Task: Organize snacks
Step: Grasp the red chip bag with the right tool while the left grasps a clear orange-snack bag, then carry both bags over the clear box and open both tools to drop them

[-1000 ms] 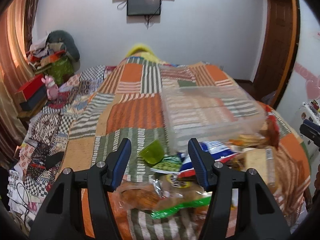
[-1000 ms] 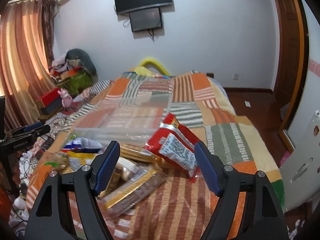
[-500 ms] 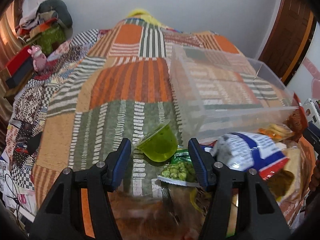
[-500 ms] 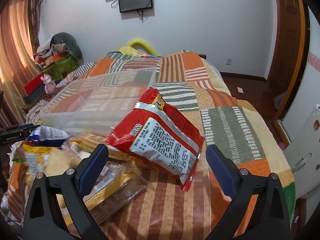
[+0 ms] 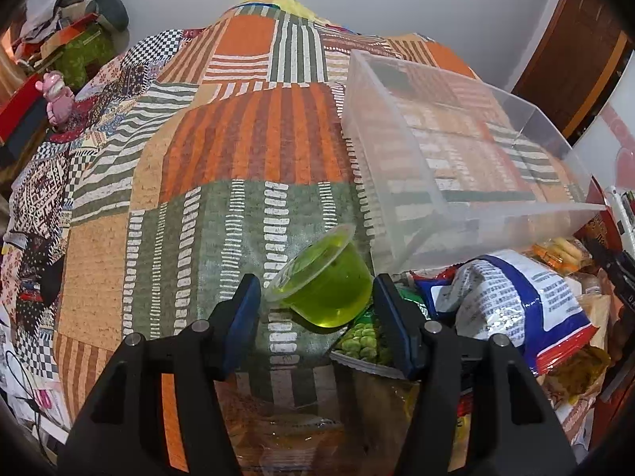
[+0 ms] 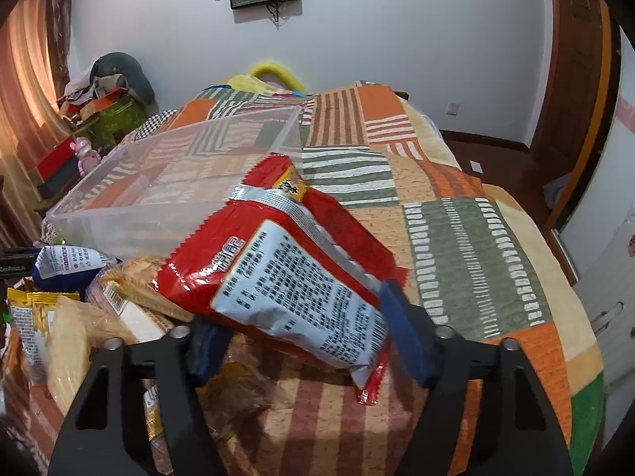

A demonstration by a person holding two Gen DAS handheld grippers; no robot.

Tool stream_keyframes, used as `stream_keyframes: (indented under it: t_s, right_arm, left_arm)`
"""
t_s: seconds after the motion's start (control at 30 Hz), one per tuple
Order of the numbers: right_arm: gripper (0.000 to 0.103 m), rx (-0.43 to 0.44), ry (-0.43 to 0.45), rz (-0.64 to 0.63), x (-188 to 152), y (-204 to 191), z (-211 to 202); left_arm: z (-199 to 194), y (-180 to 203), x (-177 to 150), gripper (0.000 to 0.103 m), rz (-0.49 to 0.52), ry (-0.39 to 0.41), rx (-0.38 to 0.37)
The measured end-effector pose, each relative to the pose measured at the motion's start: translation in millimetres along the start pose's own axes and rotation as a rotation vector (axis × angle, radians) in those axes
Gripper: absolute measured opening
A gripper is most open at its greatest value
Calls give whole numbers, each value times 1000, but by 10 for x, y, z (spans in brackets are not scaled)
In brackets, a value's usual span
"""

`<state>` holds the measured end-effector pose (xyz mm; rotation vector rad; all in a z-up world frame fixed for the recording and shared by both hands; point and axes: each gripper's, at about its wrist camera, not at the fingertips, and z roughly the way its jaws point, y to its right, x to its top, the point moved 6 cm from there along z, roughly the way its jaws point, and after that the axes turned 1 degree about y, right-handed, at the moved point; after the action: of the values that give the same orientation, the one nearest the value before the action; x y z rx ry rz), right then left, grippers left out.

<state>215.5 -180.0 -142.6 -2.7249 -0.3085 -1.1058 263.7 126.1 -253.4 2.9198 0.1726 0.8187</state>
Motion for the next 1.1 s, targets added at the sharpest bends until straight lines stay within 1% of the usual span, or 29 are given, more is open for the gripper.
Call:
stream_keyframes:
  t_s: [0.13, 0.2, 0.3, 0.33, 0.37, 0.4, 0.43, 0.47, 0.5, 0.57, 0.67, 0.77, 0.8, 0.83, 0.87, 0.93, 0.97, 1.0, 1.03, 1.1]
  right_arm:
    - [44, -2, 12, 3, 8, 40, -42]
    - [41, -2, 21, 5, 13, 60, -84]
    - [30, -3, 41, 8, 53, 52, -131]
    - [24, 0, 45, 10, 65, 52, -149]
    - [21, 0, 48, 13, 70, 68, -171]
    - [20, 10, 49, 19, 75, 88, -192]
    - [20, 16, 50, 24, 82, 72, -197]
    - [20, 17, 55, 30, 86, 88, -221]
    - [20, 14, 60, 32, 90, 93, -235]
    - [20, 10, 71, 31, 95, 102, -271]
    - [19, 18, 87, 37, 113, 100, -321]
    - [19, 20, 102, 46, 132, 90, -366]
    - [19, 20, 104, 49, 142, 92, -374]
    - [19, 22, 106, 54, 154, 103, -378]
    - [19, 23, 107, 57, 161, 110, -382]
    - [19, 19, 113, 61, 176, 114, -395]
    - [19, 19, 118, 61, 185, 117, -402]
    - [19, 19, 123, 63, 193, 118, -409]
    - [19, 20, 127, 65, 190, 102, -422]
    - [19, 26, 130, 66, 192, 84, -430]
  left_arm:
    - [9, 25, 10, 57, 4, 6, 12]
    - [-5, 21, -2, 56, 5, 12, 16]
    - [-38, 27, -22, 56, 8, 29, 32]
    - [-56, 32, -25, 56, 9, 36, 41]
    - [-77, 40, -34, 55, 11, 44, 47]
    - [-106, 39, -39, 52, 14, 51, 51]
    - [-153, 51, -42, 35, 17, 62, 50]
    - [-219, 59, -37, 16, 24, 79, 58]
    - [-276, 68, -35, 2, 32, 79, 65]
    - [-348, 93, -35, 2, 25, 80, 31]
    - [-396, 92, -37, 2, 43, 79, 51]
    - [-455, 26, -10, 5, 14, 87, 40]
    - [-480, 1, -11, 9, 8, 87, 39]
    - [-506, -33, -5, 15, 3, 90, 45]
    - [-542, -73, -10, 19, -2, 95, 58]
    - [-619, -129, -53, 39, -8, 105, 65]
    - [-680, -161, -84, 44, -13, 115, 72]
    - [-741, -192, -120, 54, -17, 127, 84]
    - [-799, -221, -163, 62, -20, 139, 95]
    - [-875, -264, -250, 66, -20, 150, 114]
